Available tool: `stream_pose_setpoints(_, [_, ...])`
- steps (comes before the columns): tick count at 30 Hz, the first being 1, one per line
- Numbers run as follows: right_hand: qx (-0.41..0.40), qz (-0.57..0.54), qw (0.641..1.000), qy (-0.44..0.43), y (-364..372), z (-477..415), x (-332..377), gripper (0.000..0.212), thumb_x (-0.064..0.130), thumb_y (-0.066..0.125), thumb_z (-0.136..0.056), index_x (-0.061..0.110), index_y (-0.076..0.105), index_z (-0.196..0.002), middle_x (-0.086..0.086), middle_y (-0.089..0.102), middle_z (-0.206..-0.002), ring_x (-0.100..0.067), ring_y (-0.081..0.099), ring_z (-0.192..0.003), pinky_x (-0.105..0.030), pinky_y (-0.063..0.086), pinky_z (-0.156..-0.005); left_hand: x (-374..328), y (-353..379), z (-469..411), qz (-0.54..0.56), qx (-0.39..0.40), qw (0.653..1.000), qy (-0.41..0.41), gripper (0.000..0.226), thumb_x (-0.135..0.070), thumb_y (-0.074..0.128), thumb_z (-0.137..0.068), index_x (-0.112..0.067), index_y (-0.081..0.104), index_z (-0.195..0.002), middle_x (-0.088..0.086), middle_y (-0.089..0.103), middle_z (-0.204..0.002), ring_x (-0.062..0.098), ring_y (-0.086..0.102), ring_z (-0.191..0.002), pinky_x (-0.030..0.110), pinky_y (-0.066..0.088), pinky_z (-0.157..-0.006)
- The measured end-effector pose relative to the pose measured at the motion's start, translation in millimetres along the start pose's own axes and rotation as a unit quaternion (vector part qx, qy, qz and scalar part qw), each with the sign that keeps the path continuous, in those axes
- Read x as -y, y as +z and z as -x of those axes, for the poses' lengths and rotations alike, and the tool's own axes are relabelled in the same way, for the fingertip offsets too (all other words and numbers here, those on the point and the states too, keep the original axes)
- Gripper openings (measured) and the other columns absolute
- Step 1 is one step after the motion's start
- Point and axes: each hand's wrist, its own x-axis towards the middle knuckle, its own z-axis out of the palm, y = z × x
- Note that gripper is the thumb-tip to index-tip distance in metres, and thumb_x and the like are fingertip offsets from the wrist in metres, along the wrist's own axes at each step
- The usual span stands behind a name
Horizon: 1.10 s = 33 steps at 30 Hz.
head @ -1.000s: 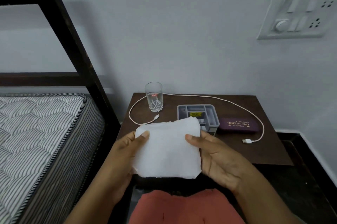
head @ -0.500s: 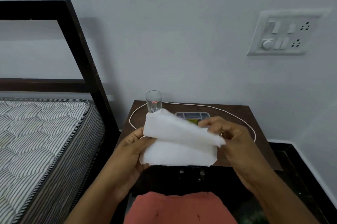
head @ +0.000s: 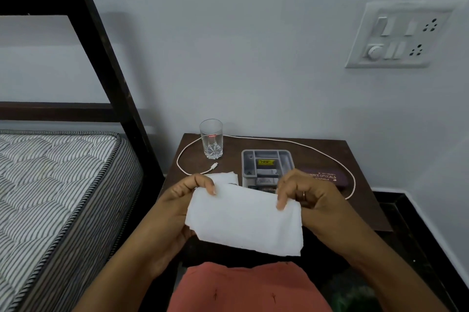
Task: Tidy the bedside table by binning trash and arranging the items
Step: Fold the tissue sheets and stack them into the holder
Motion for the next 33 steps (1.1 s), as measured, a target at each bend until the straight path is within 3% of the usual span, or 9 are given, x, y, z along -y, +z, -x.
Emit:
stream_pose_setpoints(8, [-0.055,-0.062,0.996,0.029,-7,7,-17,0.031,0.025,0.074,-0.059,0.027,0.042,-0.060,0.001,0.039,-0.059,-0.016,0.032,-0.056,-0.022,0.033,-0.051,-4,-3,-12,-0.032,0.004,0.999,0.007,0.038,-0.005,0.040,-0.094,-0.018,0.063,-0.067,0.019,0.060,-0.096,0.035,0.049,-0.086,0.030,0.039,-0.057])
stream_pose_setpoints(10, [-0.051,-0.081,0.995,0.033,-8,7,-21,0.037,0.033,0.083,-0.054,0.028,0.052,-0.073,0.001,0.052,-0.073,-0.015,0.050,-0.066,-0.023,0.045,-0.060,-8,-6,-15,-0.044,0.000,0.999,0.006,0.038,-0.005,0.042,-0.094,-0.019,0.064,-0.066,0.019,0.058,-0.095,0.035,0.047,-0.085,0.029,0.038,-0.055])
stream_pose_setpoints(12, [-0.012,-0.107,0.994,0.015,-6,4,-24,0.045,0.038,0.085,-0.057,0.036,0.061,-0.094,0.008,0.060,-0.105,-0.009,0.060,-0.099,-0.022,0.051,-0.082,-11,-6,-17,-0.051,0.013,0.999,-0.002,0.028,-0.009,0.050,-0.090,-0.019,0.064,-0.068,0.020,0.056,-0.096,0.035,0.044,-0.086,0.030,0.036,-0.057])
stream_pose_setpoints(14, [0.018,-0.095,0.995,-0.020,-1,1,-25,0.034,0.028,0.082,-0.064,0.033,0.067,-0.093,0.007,0.059,-0.112,-0.008,0.059,-0.106,-0.019,0.049,-0.086,-14,-4,-19,-0.053,0.026,0.998,-0.011,0.018,-0.014,0.055,-0.084,-0.018,0.064,-0.069,0.021,0.057,-0.097,0.036,0.044,-0.087,0.032,0.034,-0.059])
stream_pose_setpoints(17, [-0.007,-0.122,0.992,-0.032,4,0,-26,0.015,0.012,0.073,-0.068,0.024,0.066,-0.071,0.004,0.060,-0.087,-0.009,0.060,-0.083,-0.017,0.048,-0.074,-16,-4,-19,-0.067,0.014,0.998,-0.007,0.026,-0.010,0.051,-0.088,-0.019,0.064,-0.067,0.019,0.061,-0.090,0.034,0.049,-0.082,0.029,0.040,-0.054])
stream_pose_setpoints(22, [-0.109,-0.146,0.983,-0.017,0,12,-27,0.030,-0.003,0.070,-0.067,0.019,0.053,-0.060,0.004,0.052,-0.066,-0.010,0.051,-0.062,-0.017,0.047,-0.061,-20,-5,-14,-0.071,-0.001,0.997,0.010,0.012,-0.020,0.054,-0.072,-0.020,0.064,-0.065,0.017,0.057,-0.091,0.032,0.047,-0.079,0.026,0.041,-0.050])
stream_pose_setpoints(28, [-0.110,-0.143,0.984,0.004,3,7,-22,0.037,0.000,0.074,-0.070,0.031,0.067,-0.089,0.005,0.063,-0.109,-0.013,0.063,-0.103,-0.023,0.052,-0.077,-13,1,-18,-0.070,0.007,0.997,0.006,0.025,-0.012,0.049,-0.084,-0.020,0.063,-0.065,0.015,0.057,-0.088,0.027,0.050,-0.072,0.025,0.041,-0.047])
stream_pose_setpoints(30, [-0.118,-0.327,0.936,0.062,2,1,-20,0.030,0.000,0.064,-0.074,0.024,0.067,-0.092,0.000,0.068,-0.110,-0.021,0.066,-0.101,-0.030,0.055,-0.073,-13,3,-20,-0.060,0.006,0.998,0.015,0.024,-0.012,0.050,-0.085,-0.020,0.062,-0.065,0.015,0.059,-0.089,0.028,0.051,-0.072,0.025,0.042,-0.046])
stream_pose_setpoints(33, [-0.037,-0.572,0.803,0.162,4,-1,-23,0.051,0.042,0.056,-0.077,0.018,0.055,-0.121,-0.012,0.061,-0.127,-0.028,0.061,-0.111,-0.040,0.053,-0.080,-15,6,-22,-0.045,0.023,0.998,0.028,0.008,-0.019,0.065,-0.076,-0.020,0.063,-0.069,0.019,0.055,-0.092,0.035,0.044,-0.080,0.026,0.040,-0.048])
